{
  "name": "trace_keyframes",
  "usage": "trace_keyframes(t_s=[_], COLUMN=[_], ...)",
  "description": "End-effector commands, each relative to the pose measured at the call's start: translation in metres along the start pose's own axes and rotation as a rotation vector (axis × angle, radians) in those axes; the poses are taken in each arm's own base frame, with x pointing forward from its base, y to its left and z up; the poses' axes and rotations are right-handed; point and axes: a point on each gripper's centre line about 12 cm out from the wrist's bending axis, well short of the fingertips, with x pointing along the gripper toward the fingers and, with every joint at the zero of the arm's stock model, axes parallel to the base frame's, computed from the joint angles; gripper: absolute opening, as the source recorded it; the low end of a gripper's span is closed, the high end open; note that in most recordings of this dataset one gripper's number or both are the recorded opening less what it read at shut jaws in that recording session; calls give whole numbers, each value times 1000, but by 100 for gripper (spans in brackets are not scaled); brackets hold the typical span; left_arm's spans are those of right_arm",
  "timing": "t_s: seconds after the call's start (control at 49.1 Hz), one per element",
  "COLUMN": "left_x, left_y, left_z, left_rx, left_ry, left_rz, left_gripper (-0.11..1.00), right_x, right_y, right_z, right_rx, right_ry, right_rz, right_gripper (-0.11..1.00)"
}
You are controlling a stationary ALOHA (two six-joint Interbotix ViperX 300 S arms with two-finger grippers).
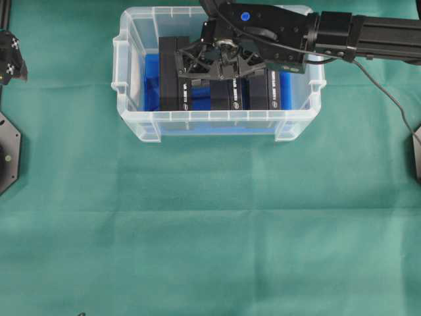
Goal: Take out the box from the case.
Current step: 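Close the right gripper on the boxes and lift them upward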
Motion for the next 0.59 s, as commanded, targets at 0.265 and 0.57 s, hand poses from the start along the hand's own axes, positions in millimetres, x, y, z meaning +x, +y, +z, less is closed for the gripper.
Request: trace_keyframes(t_s=[0.265,0.57], left_x=[-4,-4], left_y=[-1,-2], left_z=[2,2], left_rx=[-10,-14], left_ry=[-12,-11], left_rz=[-13,-13], left_gripper=[92,92], right_x=[-81,-136], right_y=[-4,-17], right_z=[8,12], right_rx=[18,30], right_ry=[-40,-45], right_rz=[115,127], right_gripper=[66,66])
